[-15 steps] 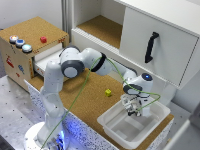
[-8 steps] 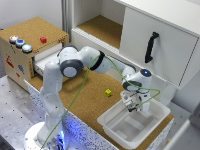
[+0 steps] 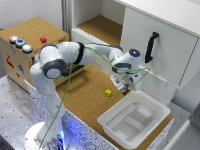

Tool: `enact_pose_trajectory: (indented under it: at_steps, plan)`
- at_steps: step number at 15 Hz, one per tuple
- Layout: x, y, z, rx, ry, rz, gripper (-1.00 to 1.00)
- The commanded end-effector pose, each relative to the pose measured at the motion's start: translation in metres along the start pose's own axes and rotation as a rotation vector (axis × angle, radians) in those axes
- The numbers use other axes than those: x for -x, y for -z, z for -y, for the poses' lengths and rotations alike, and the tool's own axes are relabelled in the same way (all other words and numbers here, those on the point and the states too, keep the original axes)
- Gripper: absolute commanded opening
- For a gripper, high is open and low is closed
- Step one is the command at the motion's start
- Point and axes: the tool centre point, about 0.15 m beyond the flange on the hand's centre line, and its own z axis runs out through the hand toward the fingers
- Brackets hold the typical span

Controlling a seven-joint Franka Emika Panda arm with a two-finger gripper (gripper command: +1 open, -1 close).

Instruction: Place the grasped purple block inside the left cabinet

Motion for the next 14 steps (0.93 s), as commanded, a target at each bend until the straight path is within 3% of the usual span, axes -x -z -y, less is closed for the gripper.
enact_pose_trajectory:
  at_steps: [1,5,9,14]
  plan:
    - [0.016,0.007,0.125,0.020,0.201,-0.089,-1.00]
    - [0.010,0.016,0.216,-0.027,0.378,-0.104,-1.00]
    - [-0.007,0.041,0.306,-0.069,0.486,-0.171,-1.00]
    - [-0.062,0.061,0.366,-0.075,0.455,-0.277,-1.00]
